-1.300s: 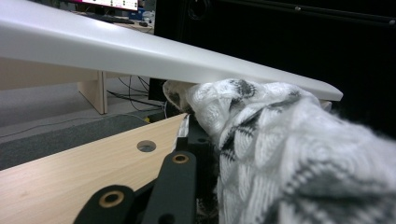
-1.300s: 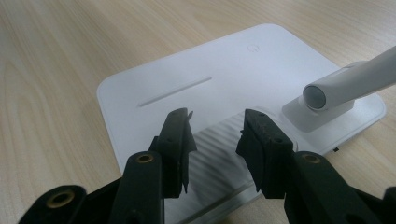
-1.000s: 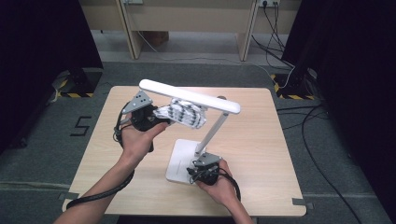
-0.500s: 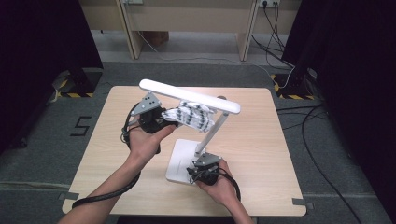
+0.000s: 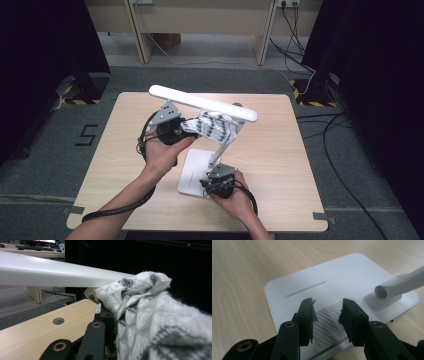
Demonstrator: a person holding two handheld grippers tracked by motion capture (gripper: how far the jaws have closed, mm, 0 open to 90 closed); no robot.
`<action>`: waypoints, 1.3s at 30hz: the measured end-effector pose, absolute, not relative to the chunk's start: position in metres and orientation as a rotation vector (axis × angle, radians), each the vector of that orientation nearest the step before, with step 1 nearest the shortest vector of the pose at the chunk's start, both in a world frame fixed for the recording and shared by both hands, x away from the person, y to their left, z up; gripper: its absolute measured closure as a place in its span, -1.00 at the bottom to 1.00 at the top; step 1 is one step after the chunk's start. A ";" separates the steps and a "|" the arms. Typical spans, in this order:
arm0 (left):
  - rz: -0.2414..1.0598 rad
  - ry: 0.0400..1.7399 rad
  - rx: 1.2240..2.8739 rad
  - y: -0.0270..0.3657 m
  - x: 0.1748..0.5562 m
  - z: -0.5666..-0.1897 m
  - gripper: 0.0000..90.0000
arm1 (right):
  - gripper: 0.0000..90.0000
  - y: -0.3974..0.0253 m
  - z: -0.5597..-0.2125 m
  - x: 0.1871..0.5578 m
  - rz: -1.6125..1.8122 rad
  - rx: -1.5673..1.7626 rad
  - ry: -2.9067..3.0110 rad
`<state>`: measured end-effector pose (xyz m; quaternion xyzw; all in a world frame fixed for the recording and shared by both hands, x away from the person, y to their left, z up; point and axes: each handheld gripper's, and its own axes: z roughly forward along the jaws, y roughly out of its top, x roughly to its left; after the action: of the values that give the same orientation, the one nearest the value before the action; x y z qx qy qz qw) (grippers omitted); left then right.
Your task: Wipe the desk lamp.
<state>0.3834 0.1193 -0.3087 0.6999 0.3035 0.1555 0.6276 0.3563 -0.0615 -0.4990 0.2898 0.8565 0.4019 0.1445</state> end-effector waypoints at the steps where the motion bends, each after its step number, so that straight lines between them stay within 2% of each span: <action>1: 0.358 0.695 1.606 0.118 0.383 -0.309 0.84 | 0.37 -0.062 -0.499 0.356 1.156 0.835 2.469; 39: 0.325 0.655 1.727 0.101 0.389 -0.358 0.84 | 0.34 -0.060 -0.497 0.356 1.134 0.812 2.472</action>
<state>0.3888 0.1010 -0.3583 0.7424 0.2814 0.1398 0.5917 0.3559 -0.0603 -0.4974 0.2827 0.8609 0.3949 0.1514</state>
